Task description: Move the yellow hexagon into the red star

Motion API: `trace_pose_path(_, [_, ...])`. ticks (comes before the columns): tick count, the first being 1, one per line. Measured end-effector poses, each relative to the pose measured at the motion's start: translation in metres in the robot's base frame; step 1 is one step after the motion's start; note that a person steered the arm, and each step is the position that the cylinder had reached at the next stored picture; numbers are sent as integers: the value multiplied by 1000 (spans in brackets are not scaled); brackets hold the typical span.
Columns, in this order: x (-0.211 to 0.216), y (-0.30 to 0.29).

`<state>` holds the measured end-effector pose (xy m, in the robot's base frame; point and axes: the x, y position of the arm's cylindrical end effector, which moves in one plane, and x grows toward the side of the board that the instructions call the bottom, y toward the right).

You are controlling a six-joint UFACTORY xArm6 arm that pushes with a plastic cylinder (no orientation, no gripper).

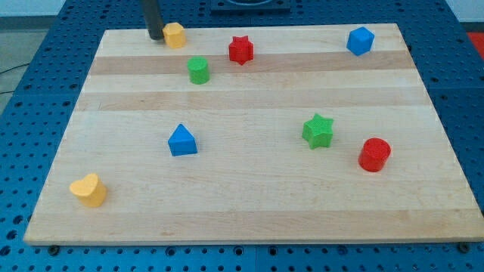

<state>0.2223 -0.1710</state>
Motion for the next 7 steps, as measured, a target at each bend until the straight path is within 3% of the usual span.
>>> trace_pose_path(1, [30, 40])
trace_pose_path(2, [-23, -14])
trace_pose_path(3, [-30, 39])
trace_pose_path(4, [6, 95])
trace_pose_path(5, [-7, 97])
trace_pose_path(6, [-29, 62])
trace_pose_path(7, [9, 51])
